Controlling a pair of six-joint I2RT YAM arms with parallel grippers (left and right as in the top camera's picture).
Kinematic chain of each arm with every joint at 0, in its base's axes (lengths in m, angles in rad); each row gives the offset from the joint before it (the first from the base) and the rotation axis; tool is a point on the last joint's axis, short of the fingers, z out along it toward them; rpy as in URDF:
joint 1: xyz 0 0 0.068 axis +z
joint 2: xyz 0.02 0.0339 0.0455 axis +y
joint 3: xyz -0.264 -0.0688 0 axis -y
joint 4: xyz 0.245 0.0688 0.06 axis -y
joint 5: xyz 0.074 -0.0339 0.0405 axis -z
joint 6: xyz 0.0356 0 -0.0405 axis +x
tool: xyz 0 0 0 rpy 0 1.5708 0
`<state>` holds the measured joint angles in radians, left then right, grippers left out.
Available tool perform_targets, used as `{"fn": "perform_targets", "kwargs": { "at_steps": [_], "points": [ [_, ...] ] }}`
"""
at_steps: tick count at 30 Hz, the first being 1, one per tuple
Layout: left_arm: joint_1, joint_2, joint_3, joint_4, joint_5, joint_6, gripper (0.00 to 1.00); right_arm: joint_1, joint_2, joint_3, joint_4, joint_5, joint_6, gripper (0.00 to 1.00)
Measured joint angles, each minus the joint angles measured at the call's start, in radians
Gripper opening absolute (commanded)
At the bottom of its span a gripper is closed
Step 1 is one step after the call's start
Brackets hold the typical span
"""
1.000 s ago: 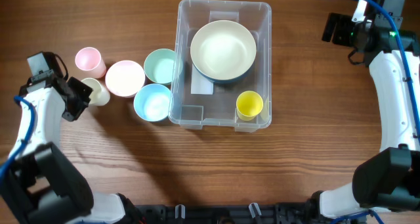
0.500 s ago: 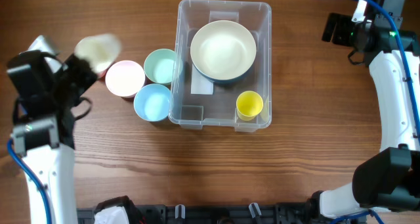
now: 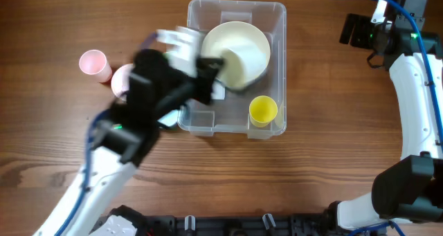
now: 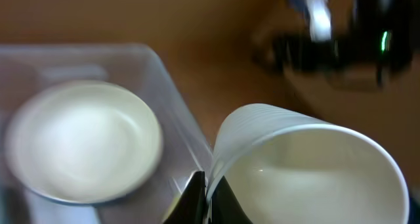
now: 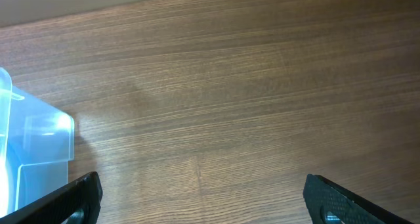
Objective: Pack container
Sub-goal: 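Lower the cream cup into the yellow cup and release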
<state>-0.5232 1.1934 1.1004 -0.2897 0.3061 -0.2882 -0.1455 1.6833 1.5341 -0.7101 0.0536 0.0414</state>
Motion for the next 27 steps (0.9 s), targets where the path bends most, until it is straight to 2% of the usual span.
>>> {"fn": "perform_targets", "kwargs": {
  "at_steps": [4,8,16,27],
  "points": [
    [-0.132,0.096,0.0,-0.023,-0.08,0.046,0.04,0.0,0.0,0.0,0.0,0.0,0.0,1.0],
    [-0.203,0.177,0.0,-0.054,-0.174,0.086,0.04,0.0,0.0,0.0,0.0,0.0,0.0,1.0],
    [-0.226,0.222,0.0,-0.114,-0.292,0.111,0.04,0.0,0.0,0.0,0.0,0.0,0.0,1.0],
    [-0.242,0.265,0.0,-0.135,-0.31,0.112,0.05,0.0,0.0,0.0,0.0,0.0,0.0,1.0]
  ]
}}
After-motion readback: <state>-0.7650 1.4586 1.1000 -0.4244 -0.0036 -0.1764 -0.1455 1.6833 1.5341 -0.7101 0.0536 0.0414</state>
